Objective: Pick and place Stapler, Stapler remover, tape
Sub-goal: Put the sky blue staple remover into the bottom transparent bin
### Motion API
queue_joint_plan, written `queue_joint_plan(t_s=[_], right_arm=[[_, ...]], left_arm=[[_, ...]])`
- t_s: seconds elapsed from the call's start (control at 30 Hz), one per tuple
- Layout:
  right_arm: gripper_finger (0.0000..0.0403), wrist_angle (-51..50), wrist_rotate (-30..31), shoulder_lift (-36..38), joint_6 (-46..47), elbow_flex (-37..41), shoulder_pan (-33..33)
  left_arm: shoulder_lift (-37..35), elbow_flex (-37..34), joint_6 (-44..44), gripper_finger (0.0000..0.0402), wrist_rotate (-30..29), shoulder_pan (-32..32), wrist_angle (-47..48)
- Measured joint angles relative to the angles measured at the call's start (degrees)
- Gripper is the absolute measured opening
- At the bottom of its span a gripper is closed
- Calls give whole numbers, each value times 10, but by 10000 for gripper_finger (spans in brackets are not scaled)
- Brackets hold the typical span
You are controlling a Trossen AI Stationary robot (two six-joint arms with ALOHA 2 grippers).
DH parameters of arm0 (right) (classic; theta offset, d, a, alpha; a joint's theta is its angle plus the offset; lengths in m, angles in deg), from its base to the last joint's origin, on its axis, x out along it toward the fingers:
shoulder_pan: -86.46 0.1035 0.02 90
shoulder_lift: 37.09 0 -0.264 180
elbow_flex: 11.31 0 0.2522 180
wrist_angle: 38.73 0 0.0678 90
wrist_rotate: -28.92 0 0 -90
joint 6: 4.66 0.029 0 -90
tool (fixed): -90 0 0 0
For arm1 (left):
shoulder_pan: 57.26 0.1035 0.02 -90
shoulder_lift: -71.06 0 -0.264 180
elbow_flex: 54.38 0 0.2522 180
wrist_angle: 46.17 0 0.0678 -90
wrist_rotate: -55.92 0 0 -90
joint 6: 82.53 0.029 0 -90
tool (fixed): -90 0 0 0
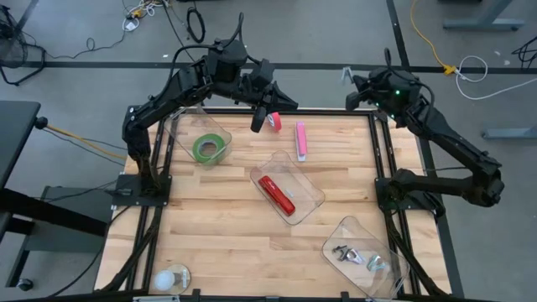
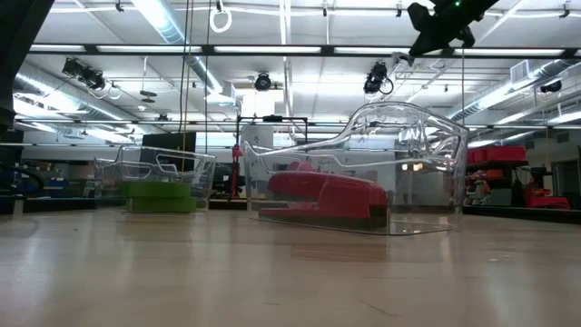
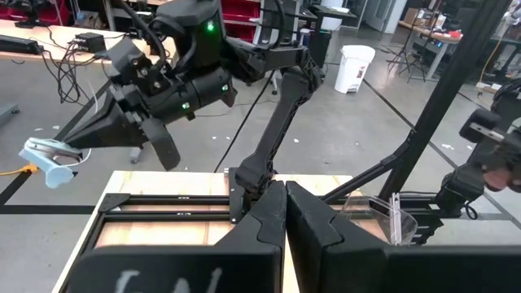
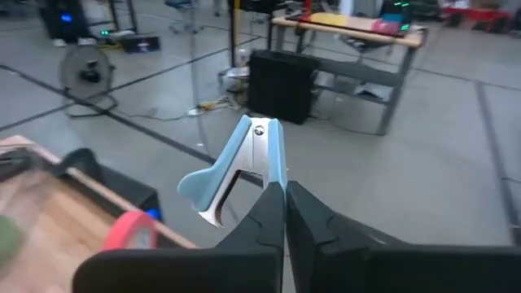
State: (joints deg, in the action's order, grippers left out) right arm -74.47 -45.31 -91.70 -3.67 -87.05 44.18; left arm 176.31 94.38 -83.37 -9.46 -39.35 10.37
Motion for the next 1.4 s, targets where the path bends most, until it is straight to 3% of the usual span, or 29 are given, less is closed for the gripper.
queue_joint_plan(t_s=[0.23, 0.5, 0.73, 1.07, 1.4], right_arm=[[2, 0, -38, 2, 7, 0, 21], [2, -5, -52, 33, 16, 0, 95], [2, -46, -107, 74, 30, 0, 163], [2, -145, -163, 119, -15, 0, 240], [2, -171, -195, 126, -15, 0, 299]], left_arm=[[0, 0, 0, 14, 0, 0, 0], [0, 0, 0, 14, 0, 0, 0], [0, 0, 0, 14, 0, 0, 12], [-28, 0, 17, 5, -54, -5, 154], [-46, 0, 64, 2, -93, -31, 262]])
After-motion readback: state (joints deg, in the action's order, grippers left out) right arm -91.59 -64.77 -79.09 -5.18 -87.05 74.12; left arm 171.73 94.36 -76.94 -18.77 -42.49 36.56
